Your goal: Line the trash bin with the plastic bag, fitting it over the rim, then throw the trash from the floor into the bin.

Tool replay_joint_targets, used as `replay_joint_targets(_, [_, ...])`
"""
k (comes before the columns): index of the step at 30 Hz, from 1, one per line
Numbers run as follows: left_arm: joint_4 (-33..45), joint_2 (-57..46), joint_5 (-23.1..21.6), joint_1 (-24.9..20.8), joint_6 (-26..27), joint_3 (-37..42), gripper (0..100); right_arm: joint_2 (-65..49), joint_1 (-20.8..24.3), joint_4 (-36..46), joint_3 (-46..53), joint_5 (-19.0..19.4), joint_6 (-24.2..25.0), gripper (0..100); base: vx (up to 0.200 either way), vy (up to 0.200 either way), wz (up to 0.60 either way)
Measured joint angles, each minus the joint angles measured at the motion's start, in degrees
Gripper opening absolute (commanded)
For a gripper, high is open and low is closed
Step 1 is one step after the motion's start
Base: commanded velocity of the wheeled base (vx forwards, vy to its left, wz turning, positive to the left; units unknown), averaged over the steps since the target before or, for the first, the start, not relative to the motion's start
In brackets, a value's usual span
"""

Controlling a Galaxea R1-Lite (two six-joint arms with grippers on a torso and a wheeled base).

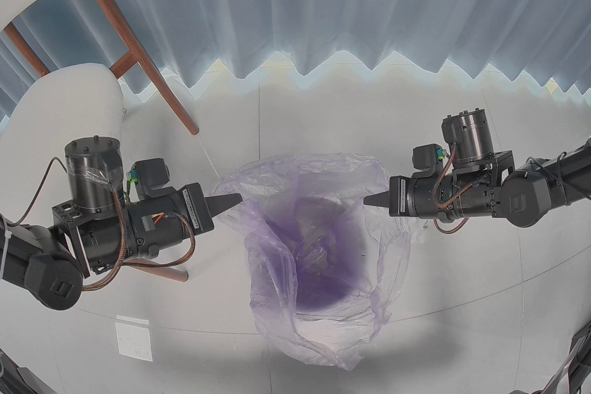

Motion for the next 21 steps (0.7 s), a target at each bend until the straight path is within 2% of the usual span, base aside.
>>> replay_joint_targets(13, [-2.3,5.1,0.1,-1.2,-2.4,0.4,0,3.5,0.0,-0.4,0.8,0.0,0.9,0,0.000,0.000,0.00])
replay_joint_targets(21, [-2.4,7.7,0.4,-0.7,-2.5,-2.8,0,6.0,-0.9,-6.0,0.2,-0.1,1.6,0,0.000,0.000,0.00])
